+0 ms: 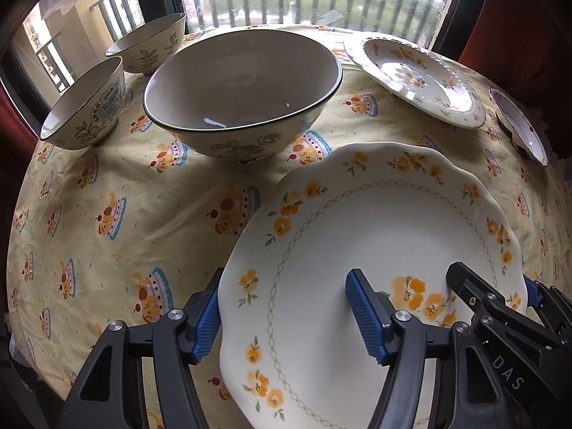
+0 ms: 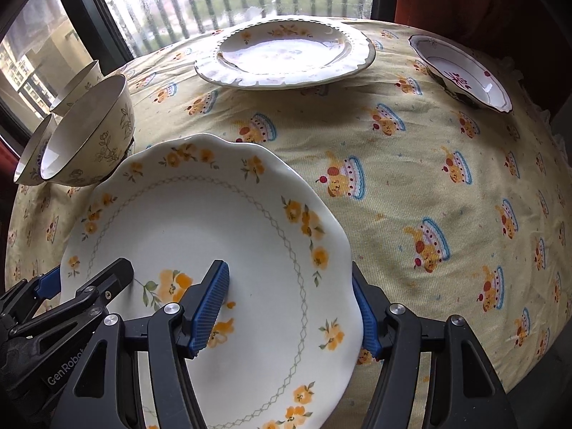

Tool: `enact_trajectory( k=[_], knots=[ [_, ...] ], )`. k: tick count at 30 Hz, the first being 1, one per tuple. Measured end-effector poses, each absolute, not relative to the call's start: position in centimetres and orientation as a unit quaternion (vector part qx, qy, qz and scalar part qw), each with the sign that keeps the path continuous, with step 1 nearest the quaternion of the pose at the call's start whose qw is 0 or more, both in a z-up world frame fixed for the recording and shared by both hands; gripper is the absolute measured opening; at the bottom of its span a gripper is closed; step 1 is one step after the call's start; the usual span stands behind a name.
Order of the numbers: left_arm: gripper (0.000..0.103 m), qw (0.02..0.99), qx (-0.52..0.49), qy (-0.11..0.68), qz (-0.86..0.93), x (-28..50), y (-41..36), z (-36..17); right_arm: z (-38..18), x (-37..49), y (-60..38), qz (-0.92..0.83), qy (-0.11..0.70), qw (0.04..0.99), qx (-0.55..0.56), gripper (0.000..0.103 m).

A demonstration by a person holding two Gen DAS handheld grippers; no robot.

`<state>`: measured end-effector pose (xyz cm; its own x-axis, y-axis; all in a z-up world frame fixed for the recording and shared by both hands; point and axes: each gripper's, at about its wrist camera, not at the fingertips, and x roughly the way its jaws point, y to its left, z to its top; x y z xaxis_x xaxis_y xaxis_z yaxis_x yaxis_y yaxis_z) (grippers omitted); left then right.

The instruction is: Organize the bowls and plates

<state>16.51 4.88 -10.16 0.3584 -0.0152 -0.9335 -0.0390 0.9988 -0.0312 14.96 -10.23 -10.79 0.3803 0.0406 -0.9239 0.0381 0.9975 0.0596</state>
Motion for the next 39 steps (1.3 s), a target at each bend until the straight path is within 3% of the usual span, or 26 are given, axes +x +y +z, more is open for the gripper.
enact_trajectory(
  k=[20, 25, 30, 39],
  knots=[
    [0.073, 0.815, 0.006, 0.576, -0.059, 17.8, 5.5, -10.0, -10.0, 15.4, -9.6, -0.039, 0.555, 0.83, 0.039, 0.073],
    [0.091, 0.819, 0.003, 0.567, -0.088, 17.6, 5.8, -8.2, -7.8, 15.2, -10.3, -0.058, 0.546, 0.834, 0.053, 0.077],
    [0.096, 0.836, 0.01, 0.54, -0.101, 17.8, 4.4, -4.8, -5.0, 15.8, -11.1, -0.053, 0.521, 0.849, 0.071, 0.083],
    [0.096, 0.861, -0.014, 0.506, -0.057, 22.2, 0.9, -2.0, -1.1, 21.1, -14.3, -0.045, 0.497, 0.864, 0.068, 0.083]
  ],
)
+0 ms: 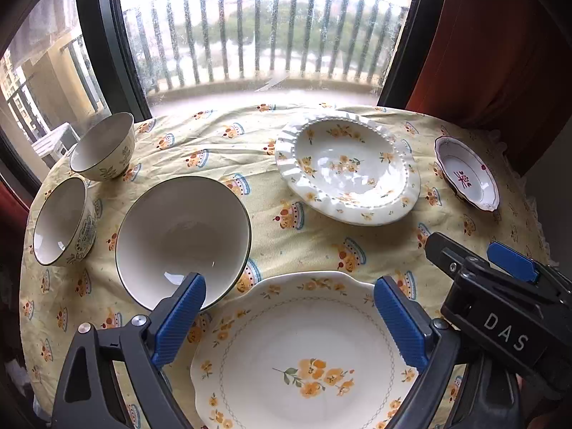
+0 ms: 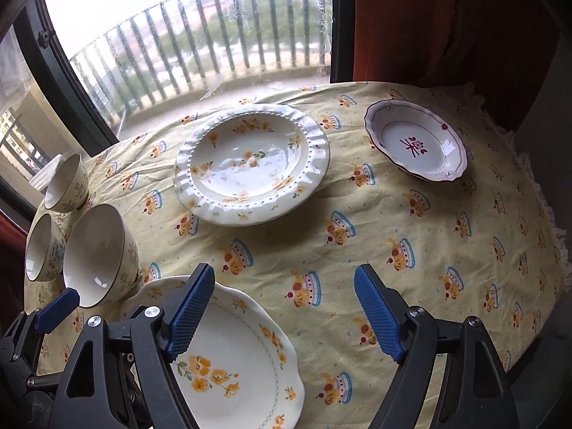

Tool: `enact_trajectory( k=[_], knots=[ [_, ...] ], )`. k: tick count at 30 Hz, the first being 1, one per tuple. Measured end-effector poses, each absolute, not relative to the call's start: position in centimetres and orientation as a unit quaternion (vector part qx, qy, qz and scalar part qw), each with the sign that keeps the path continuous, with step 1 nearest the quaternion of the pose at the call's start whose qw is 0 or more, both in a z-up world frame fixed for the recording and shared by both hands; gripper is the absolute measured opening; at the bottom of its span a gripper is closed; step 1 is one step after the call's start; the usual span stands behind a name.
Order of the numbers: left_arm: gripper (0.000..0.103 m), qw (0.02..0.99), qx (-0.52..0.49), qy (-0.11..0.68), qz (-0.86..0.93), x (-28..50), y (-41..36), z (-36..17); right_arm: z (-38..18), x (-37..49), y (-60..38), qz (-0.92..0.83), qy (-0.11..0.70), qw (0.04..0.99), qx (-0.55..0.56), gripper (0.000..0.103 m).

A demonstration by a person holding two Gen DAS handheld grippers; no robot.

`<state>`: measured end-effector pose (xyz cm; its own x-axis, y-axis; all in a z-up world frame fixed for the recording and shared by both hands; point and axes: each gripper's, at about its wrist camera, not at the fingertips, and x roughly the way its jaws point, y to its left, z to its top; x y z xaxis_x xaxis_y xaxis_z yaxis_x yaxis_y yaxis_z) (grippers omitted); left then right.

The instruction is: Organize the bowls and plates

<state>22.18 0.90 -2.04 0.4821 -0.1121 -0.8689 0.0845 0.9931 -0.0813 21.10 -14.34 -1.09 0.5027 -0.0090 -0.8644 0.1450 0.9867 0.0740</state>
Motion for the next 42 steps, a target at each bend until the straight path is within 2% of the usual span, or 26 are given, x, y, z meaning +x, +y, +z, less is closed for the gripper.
enact_trajectory(
  k=[9, 12, 19, 27, 31, 42],
  knots=[
    [0.096, 0.874, -0.028, 0.485, 0.004, 30.2, -1.6, -1.9, 0.1, 29.6, -17.8, -0.014, 0.474, 0.877, 0.076, 0.083],
    [0.096, 0.879, -0.011, 0.475, 0.044, 33.2, -2.7, -3.0, -1.1, 32.9, -18.6, -0.021, 0.483, 0.872, 0.072, 0.083],
    [0.093, 0.853, -0.031, 0.515, 0.077, 38.0, -3.6, -7.6, -5.3, 38.5, -19.2, -0.005, 0.507, 0.86, 0.066, 0.083],
    [0.087, 0.839, -0.021, 0.54, 0.071, 40.0, -4.0, -10.7, -8.6, 41.3, -19.1, 0.009, 0.529, 0.847, 0.051, 0.083],
    [0.079, 0.83, -0.029, 0.554, 0.052, 40.3, -4.1, -11.8, -10.1, 41.6, -19.2, 0.016, 0.546, 0.835, 0.06, 0.083],
    [0.078, 0.829, -0.01, 0.559, 0.022, 38.6, -4.4, -11.4, -10.1, 40.4, -19.5, 0.022, 0.565, 0.822, 0.066, 0.08]
  ],
)
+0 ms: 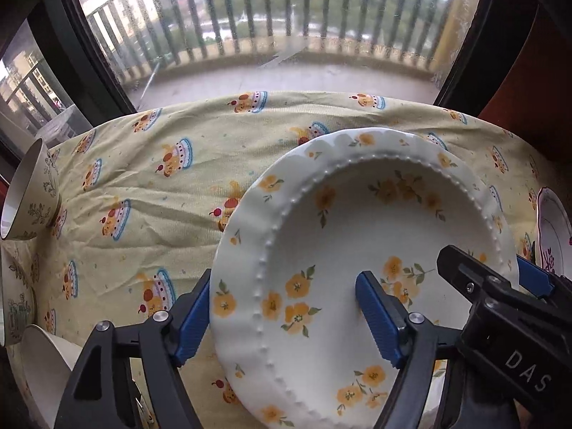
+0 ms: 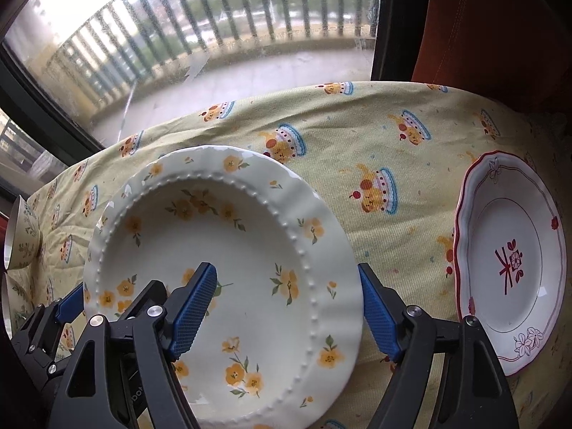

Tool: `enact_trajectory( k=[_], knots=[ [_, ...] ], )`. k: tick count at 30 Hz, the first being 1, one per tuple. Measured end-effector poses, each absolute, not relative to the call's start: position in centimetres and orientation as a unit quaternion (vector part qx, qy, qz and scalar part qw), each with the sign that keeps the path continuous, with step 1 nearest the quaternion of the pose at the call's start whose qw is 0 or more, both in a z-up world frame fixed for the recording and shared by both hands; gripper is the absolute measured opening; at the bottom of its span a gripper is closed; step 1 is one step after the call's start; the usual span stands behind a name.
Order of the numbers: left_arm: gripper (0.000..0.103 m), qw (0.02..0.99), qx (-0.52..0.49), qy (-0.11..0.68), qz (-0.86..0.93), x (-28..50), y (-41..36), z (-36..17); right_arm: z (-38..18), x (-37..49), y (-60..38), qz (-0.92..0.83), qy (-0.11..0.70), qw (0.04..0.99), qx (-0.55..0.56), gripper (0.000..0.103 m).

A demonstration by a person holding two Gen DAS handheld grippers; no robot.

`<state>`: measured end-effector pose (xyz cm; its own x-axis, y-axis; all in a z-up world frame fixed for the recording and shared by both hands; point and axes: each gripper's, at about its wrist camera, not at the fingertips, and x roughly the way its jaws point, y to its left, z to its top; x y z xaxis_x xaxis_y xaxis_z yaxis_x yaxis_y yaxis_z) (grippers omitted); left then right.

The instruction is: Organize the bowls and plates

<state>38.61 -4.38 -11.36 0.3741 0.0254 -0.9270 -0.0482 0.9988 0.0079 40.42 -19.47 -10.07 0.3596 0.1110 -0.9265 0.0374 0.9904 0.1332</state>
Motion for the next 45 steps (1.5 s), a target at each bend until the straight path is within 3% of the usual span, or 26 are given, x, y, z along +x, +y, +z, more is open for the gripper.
enact_trajectory(
  k=[4, 8, 14, 20, 29, 45],
  knots=[
    [0.078, 0.824, -0.013, 0.566, 0.007, 37.1, -4.5, -11.0, -10.0, 39.2, -20.2, 0.033, 0.576, 0.814, 0.068, 0.079],
    [0.078, 0.825, 0.006, 0.565, -0.005, 36.3, -4.7, -10.9, -10.0, 38.6, -20.9, 0.049, 0.571, 0.817, 0.067, 0.07],
    [0.088, 0.824, 0.003, 0.566, -0.016, 37.1, -4.9, -10.9, -11.0, 39.3, -21.1, 0.037, 0.572, 0.816, 0.075, 0.065],
    [0.083, 0.827, -0.002, 0.561, -0.032, 37.2, -4.0, -10.7, -11.0, 39.4, -21.7, 0.073, 0.568, 0.818, 0.058, 0.055],
    [0.074, 0.825, -0.03, 0.564, -0.002, 37.7, -3.8, -10.4, -10.8, 39.3, -21.1, 0.054, 0.568, 0.819, 0.051, 0.056],
    [0.072, 0.827, -0.034, 0.56, 0.004, 32.7, -4.1, -7.5, -7.9, 35.3, -21.3, 0.055, 0.563, 0.824, 0.038, 0.057]
  ],
)
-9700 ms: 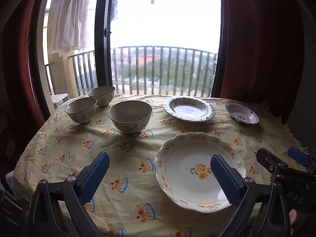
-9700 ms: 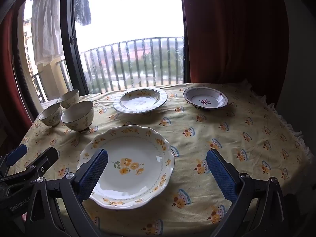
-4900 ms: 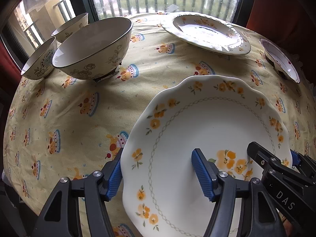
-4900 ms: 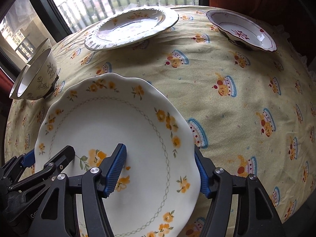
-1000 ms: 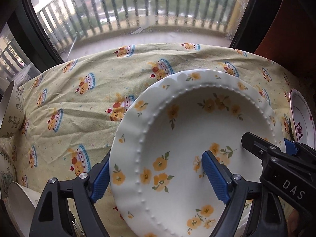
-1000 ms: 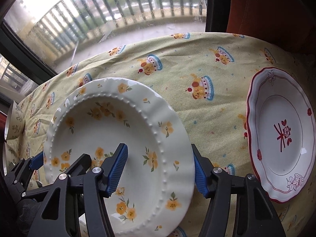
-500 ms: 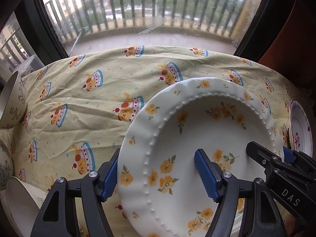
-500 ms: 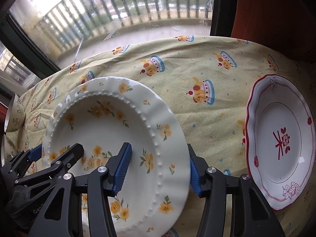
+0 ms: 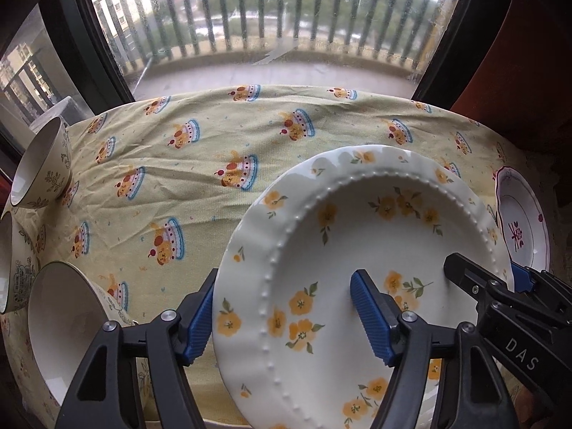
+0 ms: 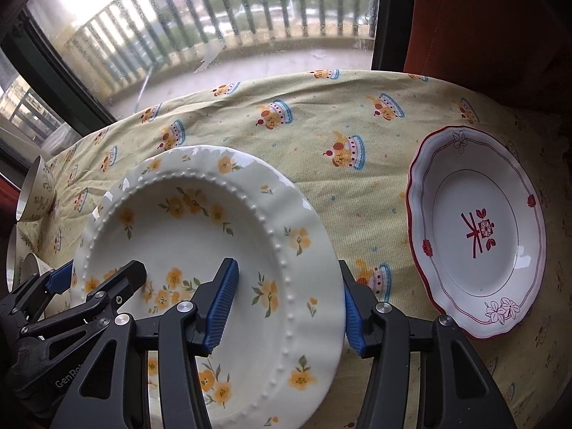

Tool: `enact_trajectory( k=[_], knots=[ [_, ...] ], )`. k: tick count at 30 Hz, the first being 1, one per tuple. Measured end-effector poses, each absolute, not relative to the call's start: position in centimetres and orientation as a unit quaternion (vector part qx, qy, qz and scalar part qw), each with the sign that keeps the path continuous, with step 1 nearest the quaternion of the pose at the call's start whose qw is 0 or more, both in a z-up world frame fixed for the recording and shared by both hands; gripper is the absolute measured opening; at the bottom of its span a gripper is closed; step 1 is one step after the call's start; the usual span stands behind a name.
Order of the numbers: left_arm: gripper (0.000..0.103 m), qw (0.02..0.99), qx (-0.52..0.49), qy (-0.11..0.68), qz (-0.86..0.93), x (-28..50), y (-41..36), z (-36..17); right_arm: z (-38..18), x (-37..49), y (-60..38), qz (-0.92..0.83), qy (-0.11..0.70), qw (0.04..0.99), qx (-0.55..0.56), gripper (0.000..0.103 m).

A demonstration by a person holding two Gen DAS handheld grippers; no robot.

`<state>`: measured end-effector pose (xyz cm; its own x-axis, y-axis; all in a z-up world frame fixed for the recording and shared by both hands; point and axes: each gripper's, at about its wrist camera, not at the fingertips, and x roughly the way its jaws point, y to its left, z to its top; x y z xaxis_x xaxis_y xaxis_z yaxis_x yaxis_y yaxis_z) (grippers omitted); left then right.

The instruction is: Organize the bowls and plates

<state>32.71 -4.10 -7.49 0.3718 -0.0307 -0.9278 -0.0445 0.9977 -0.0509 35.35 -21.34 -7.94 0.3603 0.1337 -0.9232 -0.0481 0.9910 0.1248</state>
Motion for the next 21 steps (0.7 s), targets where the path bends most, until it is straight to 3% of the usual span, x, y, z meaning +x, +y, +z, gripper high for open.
enact_trajectory(
  k=[21],
  knots=[
    [0.072, 0.828, -0.042, 0.559, -0.031, 19.8, -1.2, -4.8, -4.7, 21.7, -18.4, 0.036, 0.557, 0.829, 0.03, 0.057]
  ],
)
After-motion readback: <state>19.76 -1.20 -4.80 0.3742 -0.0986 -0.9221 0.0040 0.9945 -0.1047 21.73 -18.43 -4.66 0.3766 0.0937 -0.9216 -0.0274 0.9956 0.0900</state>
